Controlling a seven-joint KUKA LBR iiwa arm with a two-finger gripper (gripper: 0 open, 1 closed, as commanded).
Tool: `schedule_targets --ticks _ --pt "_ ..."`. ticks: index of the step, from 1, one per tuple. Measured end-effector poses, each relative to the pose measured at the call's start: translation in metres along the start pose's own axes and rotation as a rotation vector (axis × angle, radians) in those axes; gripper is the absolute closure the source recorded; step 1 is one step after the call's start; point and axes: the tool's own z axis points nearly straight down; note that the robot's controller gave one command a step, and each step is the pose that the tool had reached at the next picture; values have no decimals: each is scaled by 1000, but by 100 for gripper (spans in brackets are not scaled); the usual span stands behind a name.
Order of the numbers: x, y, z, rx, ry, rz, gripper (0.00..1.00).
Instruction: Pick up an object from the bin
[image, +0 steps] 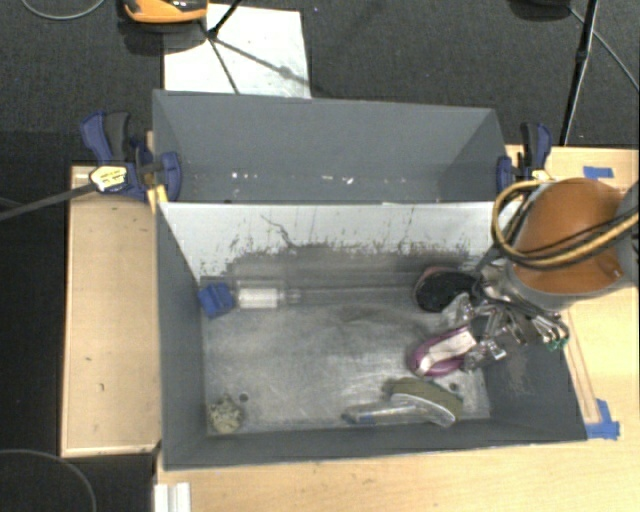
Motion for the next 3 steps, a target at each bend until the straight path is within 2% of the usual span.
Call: schedule_targets --ticks 1,2,3 --pt "36 2 24 5 -16 -213 100" --pt "34 7 -102 5 -3 -274 100" --pt "36 7 -181 4 -2 -623 100"
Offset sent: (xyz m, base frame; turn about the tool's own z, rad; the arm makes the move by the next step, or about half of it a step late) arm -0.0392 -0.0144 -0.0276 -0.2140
